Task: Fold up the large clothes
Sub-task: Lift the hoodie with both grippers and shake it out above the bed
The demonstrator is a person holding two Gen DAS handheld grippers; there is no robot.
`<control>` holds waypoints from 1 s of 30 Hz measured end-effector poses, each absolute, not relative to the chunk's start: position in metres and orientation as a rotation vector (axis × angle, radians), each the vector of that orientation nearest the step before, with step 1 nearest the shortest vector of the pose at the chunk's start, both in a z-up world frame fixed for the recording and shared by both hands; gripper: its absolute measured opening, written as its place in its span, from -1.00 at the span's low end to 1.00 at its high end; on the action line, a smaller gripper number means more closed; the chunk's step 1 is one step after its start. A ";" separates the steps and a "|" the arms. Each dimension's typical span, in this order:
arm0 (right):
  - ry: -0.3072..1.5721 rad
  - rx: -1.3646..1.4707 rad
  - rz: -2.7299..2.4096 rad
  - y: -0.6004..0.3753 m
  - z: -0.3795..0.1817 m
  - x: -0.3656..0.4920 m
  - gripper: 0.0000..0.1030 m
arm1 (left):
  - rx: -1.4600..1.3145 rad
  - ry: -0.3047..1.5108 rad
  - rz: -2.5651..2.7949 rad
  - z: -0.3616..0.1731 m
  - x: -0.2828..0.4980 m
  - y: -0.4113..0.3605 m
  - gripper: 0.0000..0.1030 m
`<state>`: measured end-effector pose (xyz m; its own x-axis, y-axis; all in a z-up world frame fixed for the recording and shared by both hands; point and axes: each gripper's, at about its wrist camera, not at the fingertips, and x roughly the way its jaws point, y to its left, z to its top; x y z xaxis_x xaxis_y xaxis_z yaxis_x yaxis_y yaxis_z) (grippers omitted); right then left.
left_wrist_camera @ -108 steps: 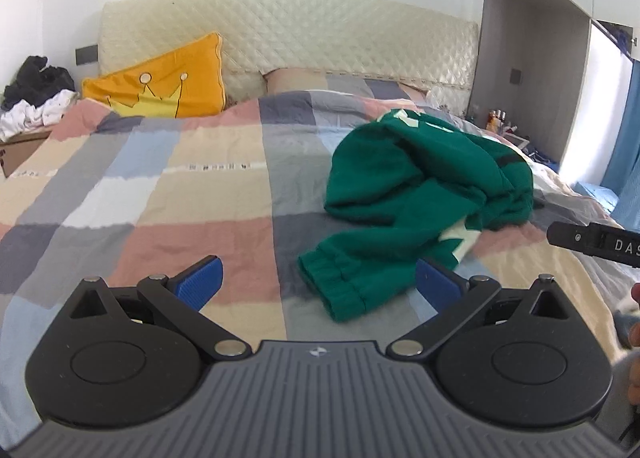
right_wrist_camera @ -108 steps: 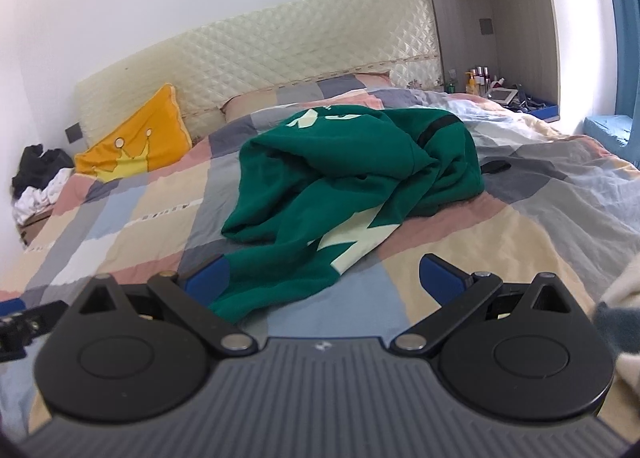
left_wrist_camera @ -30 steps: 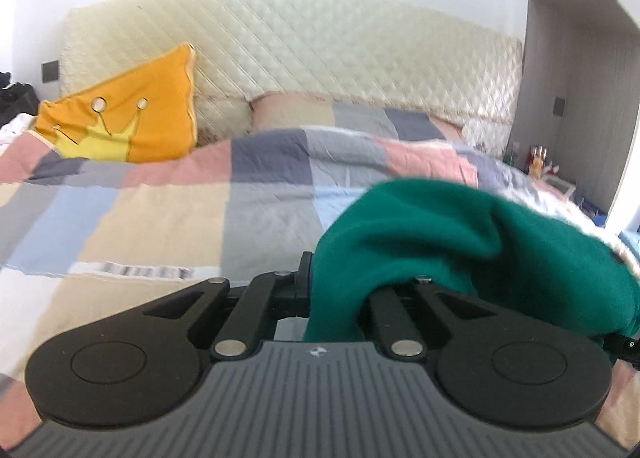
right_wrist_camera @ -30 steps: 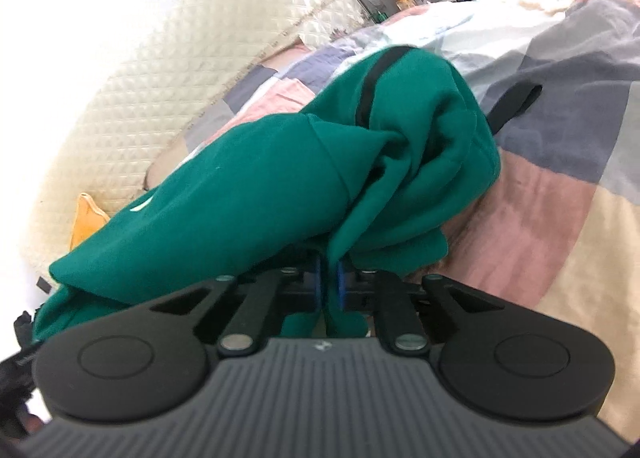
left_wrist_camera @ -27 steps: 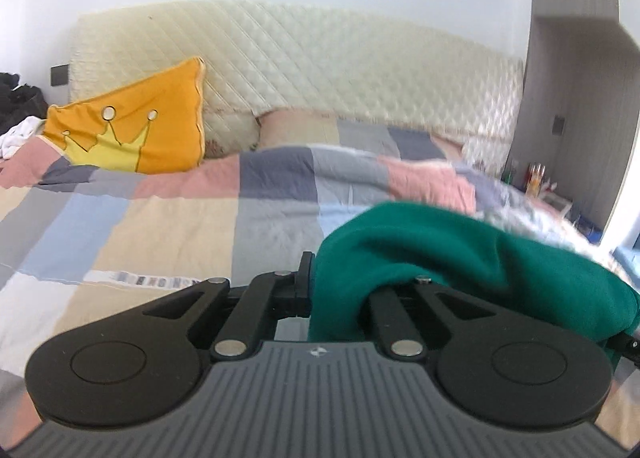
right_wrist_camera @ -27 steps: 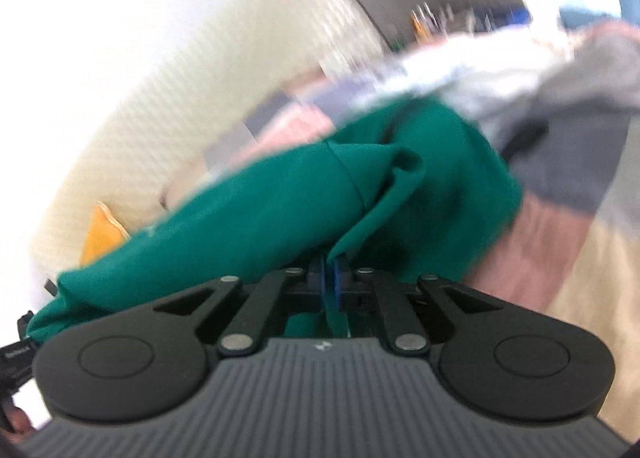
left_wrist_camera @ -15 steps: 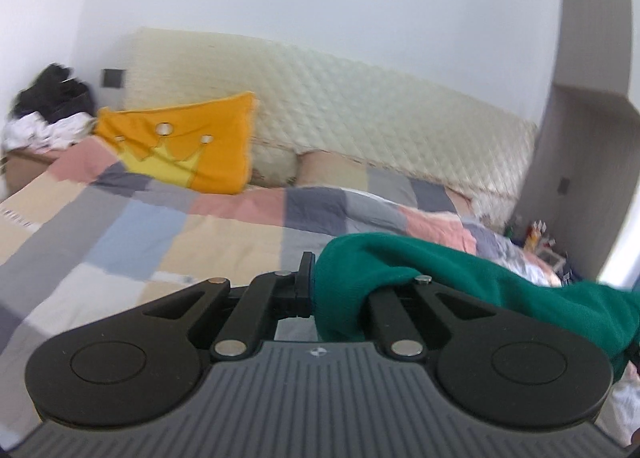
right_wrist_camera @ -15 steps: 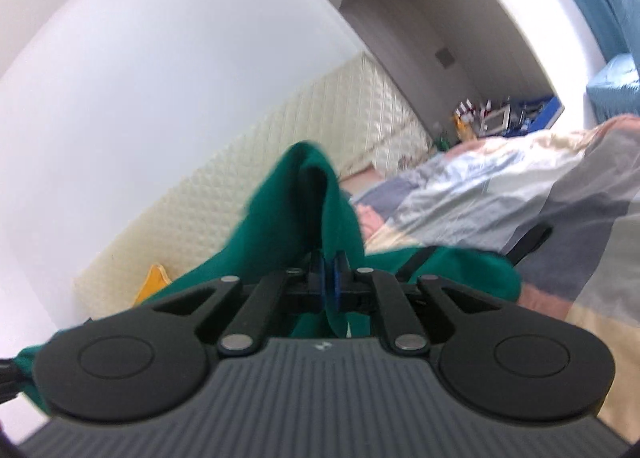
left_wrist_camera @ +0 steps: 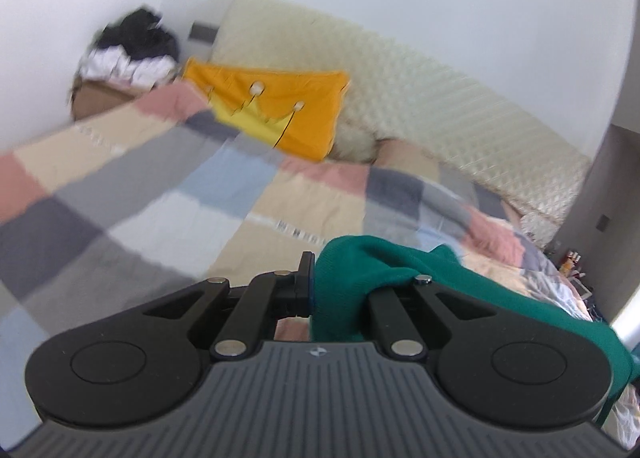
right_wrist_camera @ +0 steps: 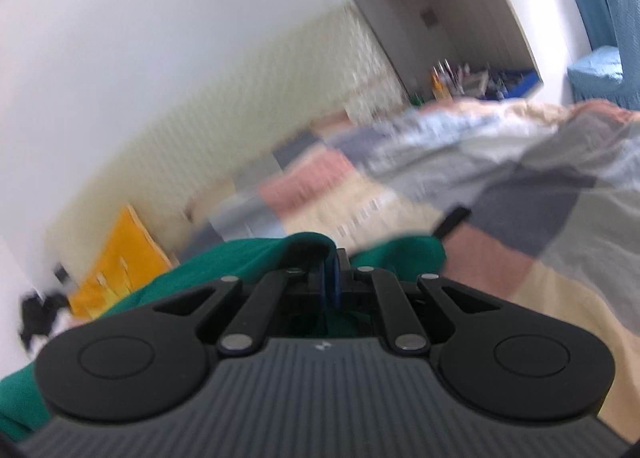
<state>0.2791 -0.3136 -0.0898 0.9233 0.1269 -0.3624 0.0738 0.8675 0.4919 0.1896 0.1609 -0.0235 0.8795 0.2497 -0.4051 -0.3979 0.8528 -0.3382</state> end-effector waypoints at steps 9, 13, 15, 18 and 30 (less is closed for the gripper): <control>0.543 0.520 -0.004 -0.295 -0.126 0.332 -0.82 | -0.417 0.460 0.390 -0.080 0.258 0.179 -0.88; 0.589 0.535 -0.037 -0.286 -0.152 0.359 -0.81 | -0.420 0.485 0.373 -0.106 0.272 0.183 -0.88; 0.610 0.532 -0.055 -0.280 -0.167 0.368 -0.80 | -0.402 0.514 0.373 -0.119 0.279 0.181 -0.88; 0.644 0.512 -0.055 -0.274 -0.182 0.377 -0.80 | -0.386 0.538 0.382 -0.134 0.287 0.182 -0.88; 0.613 0.601 -0.072 -0.278 -0.162 0.346 0.00 | -0.448 0.536 0.412 -0.140 0.263 0.188 -0.14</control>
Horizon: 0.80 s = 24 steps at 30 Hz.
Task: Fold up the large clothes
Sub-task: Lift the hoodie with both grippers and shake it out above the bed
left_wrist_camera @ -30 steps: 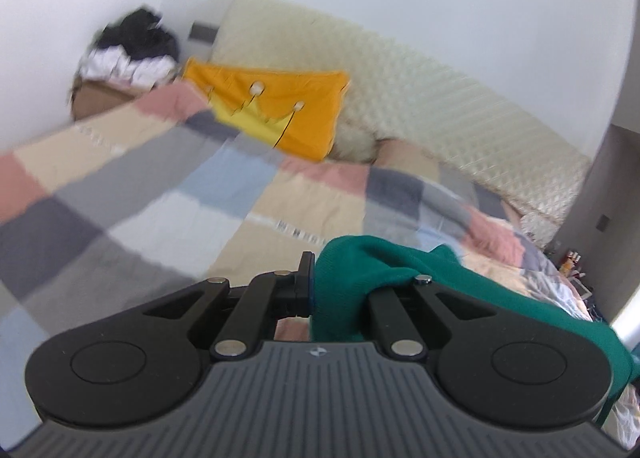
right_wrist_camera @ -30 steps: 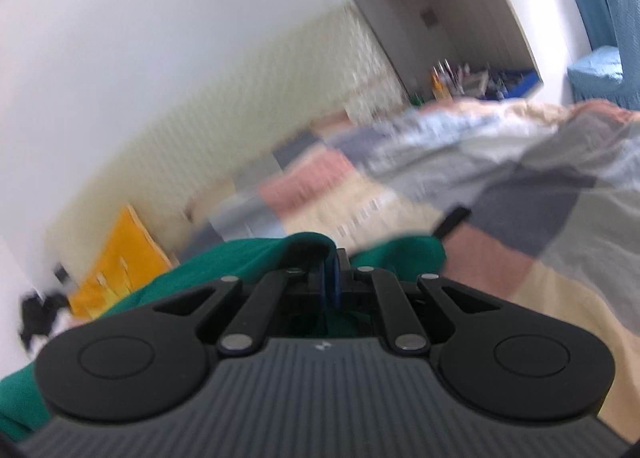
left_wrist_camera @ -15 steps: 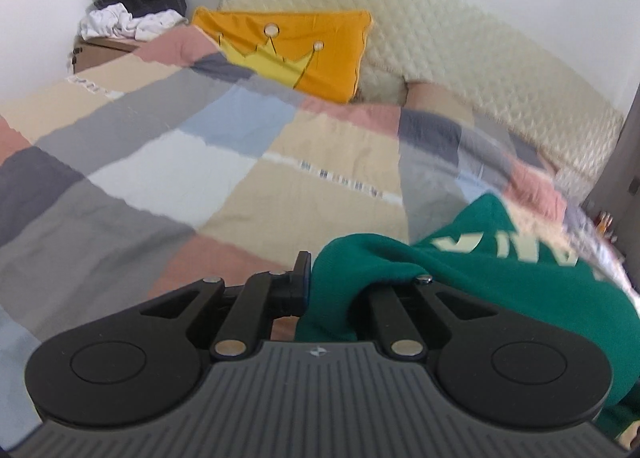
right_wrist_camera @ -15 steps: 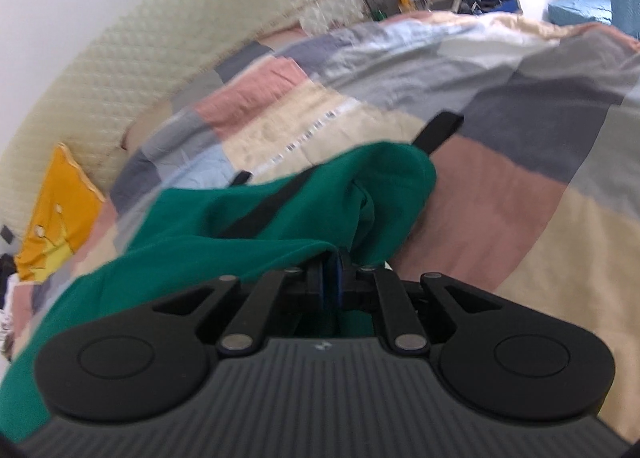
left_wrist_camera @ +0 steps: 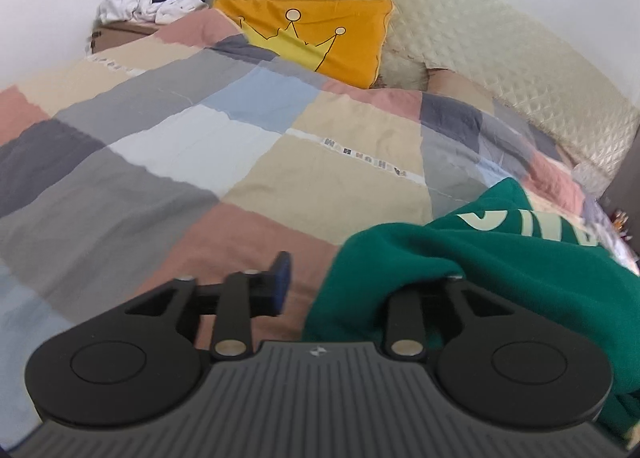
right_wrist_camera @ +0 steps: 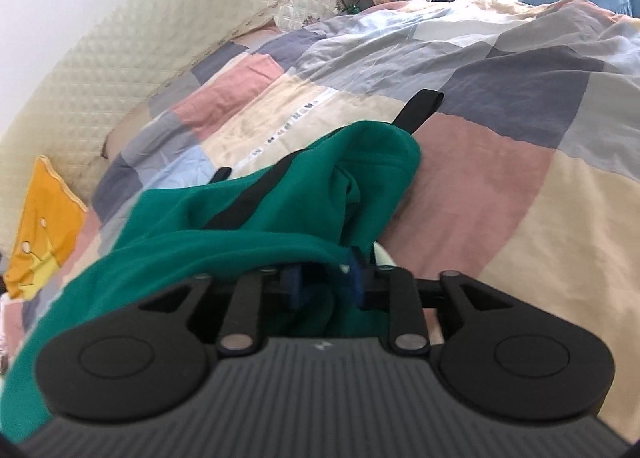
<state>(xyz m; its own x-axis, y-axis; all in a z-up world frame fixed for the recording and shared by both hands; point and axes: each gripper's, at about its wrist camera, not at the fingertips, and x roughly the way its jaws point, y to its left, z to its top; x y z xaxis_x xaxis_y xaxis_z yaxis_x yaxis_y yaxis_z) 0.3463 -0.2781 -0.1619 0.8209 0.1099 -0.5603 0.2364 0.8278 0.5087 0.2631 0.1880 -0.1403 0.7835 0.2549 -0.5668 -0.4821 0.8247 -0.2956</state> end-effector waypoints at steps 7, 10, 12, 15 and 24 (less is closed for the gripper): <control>0.630 0.574 -0.017 -0.274 -0.137 0.307 0.61 | -0.528 0.568 0.393 -0.126 0.228 0.195 0.29; 0.590 0.563 0.001 -0.276 -0.120 0.288 0.61 | -0.559 0.582 0.382 -0.123 0.216 0.194 0.31; 0.564 0.553 0.015 -0.277 -0.112 0.277 0.61 | -0.554 0.575 0.374 -0.118 0.207 0.190 0.36; 0.529 0.560 0.046 -0.276 -0.106 0.262 0.61 | -0.558 0.544 0.349 -0.111 0.187 0.182 0.48; 0.303 0.652 0.229 -0.273 -0.077 0.220 0.65 | -0.614 0.474 0.219 -0.093 0.151 0.153 0.48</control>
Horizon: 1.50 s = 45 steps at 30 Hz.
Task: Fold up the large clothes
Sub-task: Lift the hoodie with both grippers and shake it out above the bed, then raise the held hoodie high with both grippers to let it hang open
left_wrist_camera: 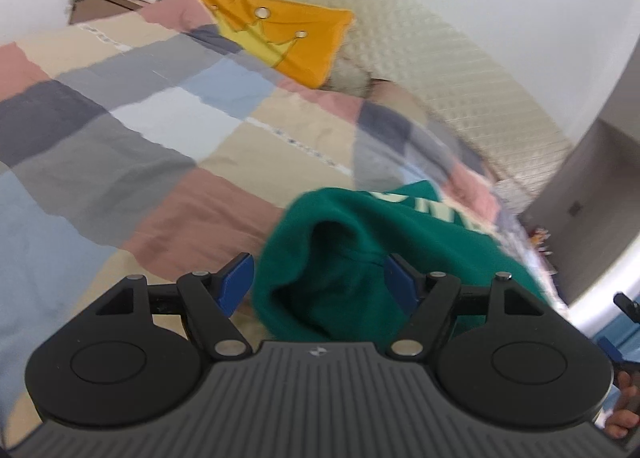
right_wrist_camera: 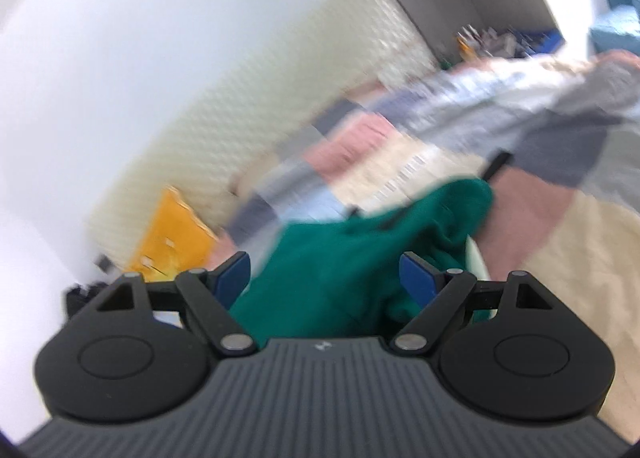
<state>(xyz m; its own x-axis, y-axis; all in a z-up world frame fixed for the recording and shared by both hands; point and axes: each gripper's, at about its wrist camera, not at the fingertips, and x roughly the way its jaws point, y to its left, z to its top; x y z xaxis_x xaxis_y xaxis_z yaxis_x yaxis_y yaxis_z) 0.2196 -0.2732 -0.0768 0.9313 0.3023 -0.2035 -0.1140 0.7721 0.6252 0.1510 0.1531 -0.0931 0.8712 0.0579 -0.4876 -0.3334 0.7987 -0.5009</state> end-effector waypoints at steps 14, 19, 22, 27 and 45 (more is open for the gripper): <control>0.601 0.638 0.583 -0.180 -0.120 0.258 0.65 | -0.700 0.541 0.082 -0.112 0.169 0.136 0.48; 0.644 0.589 0.620 -0.140 -0.143 0.264 0.65 | -0.707 0.563 0.094 -0.120 0.173 0.137 0.48; 0.643 0.518 0.604 -0.118 -0.155 0.271 0.65 | -0.704 0.575 0.105 -0.124 0.177 0.138 0.48; 0.648 0.489 0.604 -0.106 -0.171 0.285 0.46 | -0.718 0.583 0.131 -0.130 0.183 0.140 0.48; 0.357 0.492 0.708 -0.150 -0.096 0.212 -0.74 | -0.845 0.427 0.144 -0.118 0.164 0.163 0.48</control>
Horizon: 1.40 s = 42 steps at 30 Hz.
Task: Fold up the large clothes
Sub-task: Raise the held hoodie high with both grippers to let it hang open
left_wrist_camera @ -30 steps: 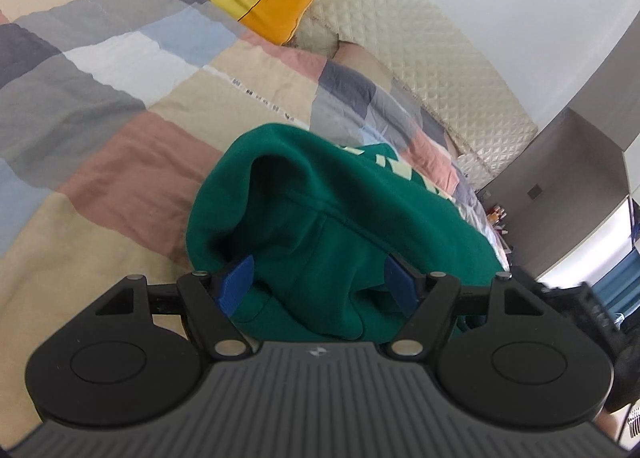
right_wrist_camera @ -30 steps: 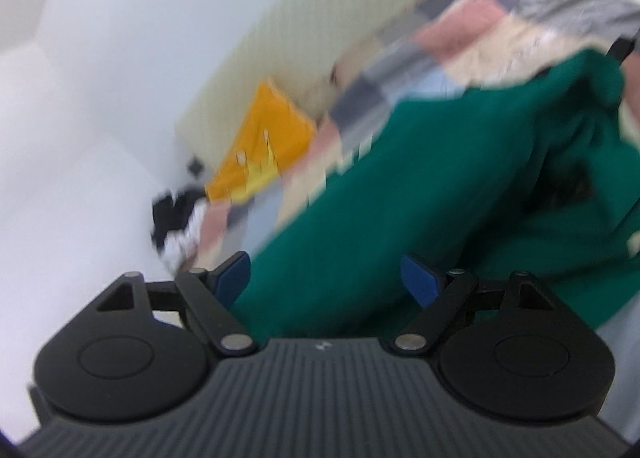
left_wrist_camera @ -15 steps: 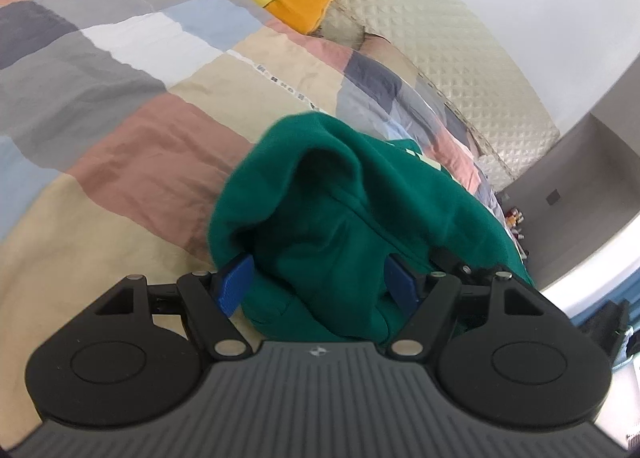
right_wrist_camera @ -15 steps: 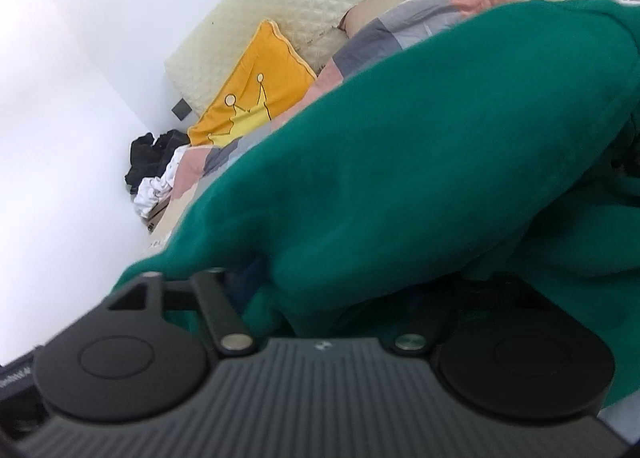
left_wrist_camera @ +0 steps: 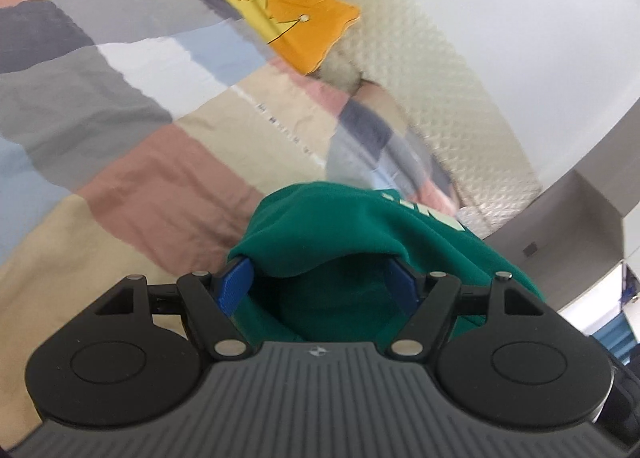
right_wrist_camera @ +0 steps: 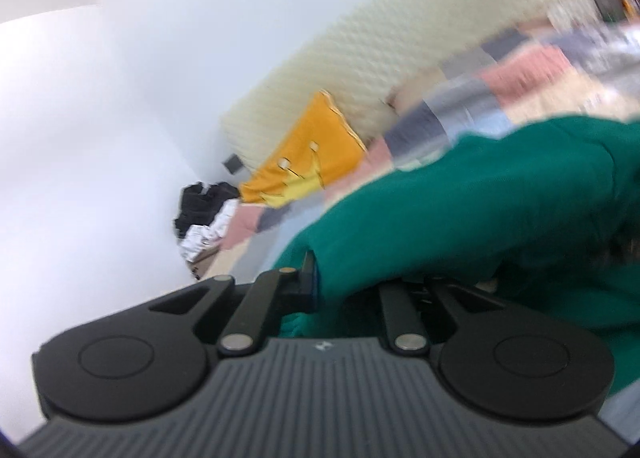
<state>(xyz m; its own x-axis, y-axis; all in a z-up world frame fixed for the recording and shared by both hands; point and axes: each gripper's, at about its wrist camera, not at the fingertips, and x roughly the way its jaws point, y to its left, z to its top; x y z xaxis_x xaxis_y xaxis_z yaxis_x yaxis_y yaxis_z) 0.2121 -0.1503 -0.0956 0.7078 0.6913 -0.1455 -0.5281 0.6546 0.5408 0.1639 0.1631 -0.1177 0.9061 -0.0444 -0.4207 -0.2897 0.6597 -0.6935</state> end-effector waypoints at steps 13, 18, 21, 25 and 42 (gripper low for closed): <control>0.201 0.568 0.713 -0.196 -0.069 0.198 -0.75 | -0.792 0.403 0.053 -0.108 0.161 0.145 0.48; 0.439 0.638 0.574 -0.192 -0.109 0.254 -0.75 | -0.785 0.449 0.075 -0.117 0.169 0.146 0.48; 0.587 0.752 0.520 -0.191 -0.149 0.287 -0.75 | -0.788 0.484 0.073 -0.123 0.175 0.144 0.48; 0.661 0.797 0.482 -0.184 -0.175 0.299 -0.67 | -0.805 0.533 0.050 -0.132 0.180 0.141 0.55; 0.724 0.762 0.547 -0.152 -0.170 0.251 -0.13 | -1.188 0.452 -0.135 -0.155 0.172 0.164 0.68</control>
